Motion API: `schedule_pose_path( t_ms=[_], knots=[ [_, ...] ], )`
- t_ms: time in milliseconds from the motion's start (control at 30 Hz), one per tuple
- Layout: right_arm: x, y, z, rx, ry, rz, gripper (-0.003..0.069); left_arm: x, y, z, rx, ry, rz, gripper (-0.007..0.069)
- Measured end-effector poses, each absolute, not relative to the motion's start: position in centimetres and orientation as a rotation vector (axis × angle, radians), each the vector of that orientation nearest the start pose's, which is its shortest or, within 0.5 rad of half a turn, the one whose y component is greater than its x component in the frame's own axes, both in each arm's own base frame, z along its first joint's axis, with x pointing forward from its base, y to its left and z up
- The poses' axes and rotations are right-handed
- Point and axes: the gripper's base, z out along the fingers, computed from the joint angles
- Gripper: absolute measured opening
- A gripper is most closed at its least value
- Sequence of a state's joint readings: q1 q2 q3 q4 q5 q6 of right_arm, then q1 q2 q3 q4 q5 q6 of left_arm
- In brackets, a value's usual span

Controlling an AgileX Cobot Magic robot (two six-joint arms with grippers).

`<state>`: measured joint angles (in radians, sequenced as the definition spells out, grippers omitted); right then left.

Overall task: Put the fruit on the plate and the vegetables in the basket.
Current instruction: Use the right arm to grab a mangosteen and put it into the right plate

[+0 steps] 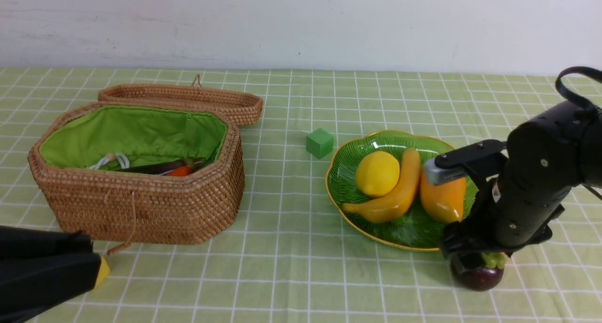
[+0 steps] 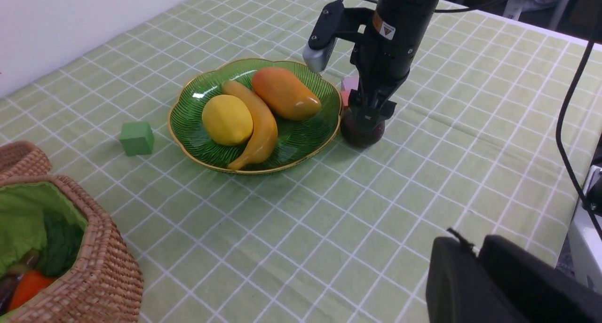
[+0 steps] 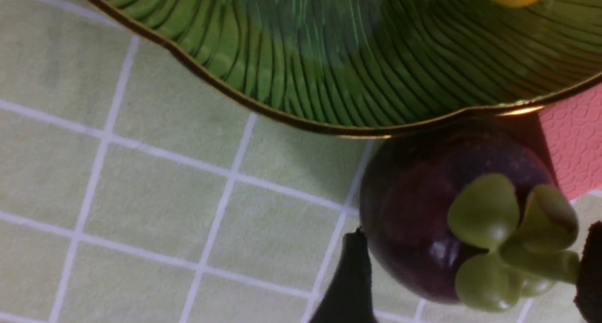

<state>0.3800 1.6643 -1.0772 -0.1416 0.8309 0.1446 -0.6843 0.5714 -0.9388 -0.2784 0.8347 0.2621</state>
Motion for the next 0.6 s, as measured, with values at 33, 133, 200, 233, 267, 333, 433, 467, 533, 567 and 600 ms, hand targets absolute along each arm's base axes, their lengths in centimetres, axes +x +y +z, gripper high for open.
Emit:
schedule_pose_path(
  t_ms=[33, 133, 200, 233, 267, 333, 433, 467, 533, 567, 600],
  knots=[
    [29.9, 10.9, 21.0, -0.454, 2.843, -0.076, 0.0591, 5.2, -6.6, 40.7, 0.856, 1.775, -0.603, 0.0074],
    [30.1, 11.0, 20.6, -0.452, 2.849, -0.079, 0.0591, 5.2, -6.6, 40.6, 0.857, 1.776, -0.603, 0.0076],
    [30.3, 11.0, 20.3, -0.453, 2.850, -0.078, 0.0591, 5.2, -6.6, 40.6, 0.858, 1.777, -0.603, 0.0076],
    [30.3, 11.1, 20.2, -0.451, 2.850, -0.076, 0.0591, 5.2, -6.6, 40.6, 0.858, 1.778, -0.603, 0.0076],
    [30.3, 11.1, 20.0, -0.451, 2.854, -0.076, 0.0591, 5.2, -6.6, 40.6, 0.858, 1.778, -0.603, 0.0076],
    [30.3, 11.2, 19.8, -0.437, 2.867, -0.058, 0.0591, 5.2, -6.6, 40.6, 0.858, 1.778, -0.603, 0.0076],
    [30.3, 11.4, 19.6, -0.410, 2.882, -0.023, 0.0591, 5.2, -6.6, 40.6, 0.858, 1.778, -0.603, 0.0076],
    [30.2, 11.5, 19.6, -0.401, 2.887, -0.011, 0.0591, 5.2, -6.6, 40.6, 0.858, 1.778, -0.603, 0.0076],
    [30.2, 11.6, 19.6, -0.380, 2.896, 0.015, 0.0591, 5.2, -6.6, 40.6, 0.858, 1.778, -0.603, 0.0078],
    [30.2, 11.7, 19.6, -0.372, 2.900, 0.026, 0.0591, 5.2, -6.6, 40.6, 0.858, 1.778, -0.603, 0.0078],
    [30.1, 11.7, 19.6, -0.364, 2.905, 0.036, 0.0591, 5.2, -6.6, 40.6, 0.858, 1.778, -0.603, 0.0079]
  ],
)
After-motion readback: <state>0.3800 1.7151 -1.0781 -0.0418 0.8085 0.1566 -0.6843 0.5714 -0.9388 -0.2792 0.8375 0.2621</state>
